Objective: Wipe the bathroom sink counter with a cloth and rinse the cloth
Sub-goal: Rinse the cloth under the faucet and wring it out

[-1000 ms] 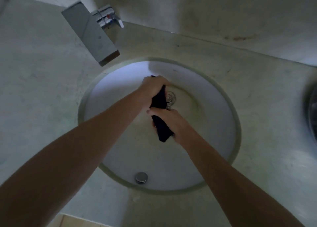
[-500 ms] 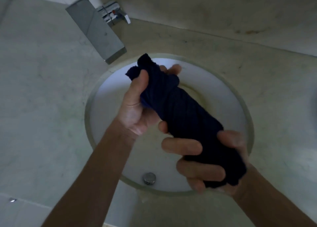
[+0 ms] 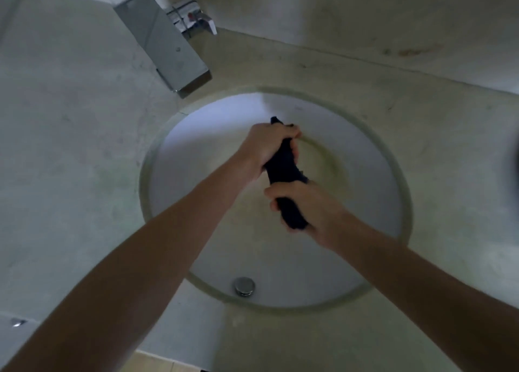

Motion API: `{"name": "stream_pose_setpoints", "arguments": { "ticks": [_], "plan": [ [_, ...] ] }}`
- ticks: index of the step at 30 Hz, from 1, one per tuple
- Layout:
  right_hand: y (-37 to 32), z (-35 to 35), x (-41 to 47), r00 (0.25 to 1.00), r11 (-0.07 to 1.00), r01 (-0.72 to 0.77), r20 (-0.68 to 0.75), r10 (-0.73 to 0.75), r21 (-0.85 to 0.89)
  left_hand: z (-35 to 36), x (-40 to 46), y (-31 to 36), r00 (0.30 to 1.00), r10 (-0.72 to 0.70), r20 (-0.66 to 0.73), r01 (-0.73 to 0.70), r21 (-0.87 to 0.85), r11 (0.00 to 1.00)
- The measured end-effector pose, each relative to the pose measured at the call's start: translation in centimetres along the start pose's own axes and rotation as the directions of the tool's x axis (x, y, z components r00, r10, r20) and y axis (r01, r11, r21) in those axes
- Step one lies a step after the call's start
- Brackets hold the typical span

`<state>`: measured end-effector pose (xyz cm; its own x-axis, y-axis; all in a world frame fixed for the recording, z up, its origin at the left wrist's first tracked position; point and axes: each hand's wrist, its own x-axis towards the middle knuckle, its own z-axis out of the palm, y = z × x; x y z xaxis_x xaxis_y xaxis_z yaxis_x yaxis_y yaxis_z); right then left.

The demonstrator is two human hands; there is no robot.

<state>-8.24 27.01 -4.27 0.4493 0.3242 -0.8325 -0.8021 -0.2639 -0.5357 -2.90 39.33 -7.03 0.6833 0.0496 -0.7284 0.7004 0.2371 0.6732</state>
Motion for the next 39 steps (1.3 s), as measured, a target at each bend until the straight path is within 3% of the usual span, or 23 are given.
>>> {"name": "stream_pose_setpoints", "arguments": {
  "ticks": [5,9,15,21,25,28,30,33,36,39],
  "plan": [
    [2.3,1.7,4.8,0.978,0.988,0.045,-0.194,-0.073,-0.147,-1.0,4.3,-2.4,0.98,0.083,-0.182,0.012,0.465,0.885],
    [3.4,2.6,6.1,0.952,0.958,0.07,-0.269,-0.147,-0.277,-1.3,4.8,-2.8,0.972,0.151,-0.179,-0.009,0.619,0.786],
    [4.3,3.0,6.7,0.92,0.941,0.119,-0.322,-0.225,-0.318,-0.8,5.2,-2.9,0.967,0.202,-0.152,-0.011,0.772,0.635],
    [4.6,3.1,7.0,0.924,0.944,0.094,-0.326,-0.201,-0.317,-0.7,5.1,-3.1,0.972,0.175,-0.158,0.011,0.77,0.638],
    [3.7,2.7,6.5,0.974,0.981,0.04,-0.213,-0.081,-0.188,-1.2,4.7,-2.9,0.981,0.136,-0.141,0.012,0.734,0.679],
    [2.4,2.2,4.0,0.998,0.999,-0.029,-0.055,0.031,0.042,-1.6,4.5,-2.1,0.987,0.134,-0.083,-0.04,0.693,0.72],
    [1.8,1.4,2.0,0.991,0.979,-0.078,0.123,0.055,0.189,-1.8,3.8,-1.1,0.992,0.129,0.008,-0.105,0.627,0.772],
    [1.1,0.5,-0.8,0.942,0.929,-0.13,0.335,0.007,0.346,-2.8,2.4,0.1,0.978,0.019,0.208,-0.094,0.355,0.93],
    [1.4,1.6,-1.1,0.985,0.958,-0.099,0.161,0.057,0.268,-3.1,1.5,0.0,0.961,-0.021,0.275,-0.053,0.259,0.964],
    [2.1,3.0,0.6,0.986,0.999,-0.001,-0.165,-0.006,-0.043,-2.4,1.8,-0.9,0.995,0.021,0.093,-0.049,0.32,0.946]
  ]
}}
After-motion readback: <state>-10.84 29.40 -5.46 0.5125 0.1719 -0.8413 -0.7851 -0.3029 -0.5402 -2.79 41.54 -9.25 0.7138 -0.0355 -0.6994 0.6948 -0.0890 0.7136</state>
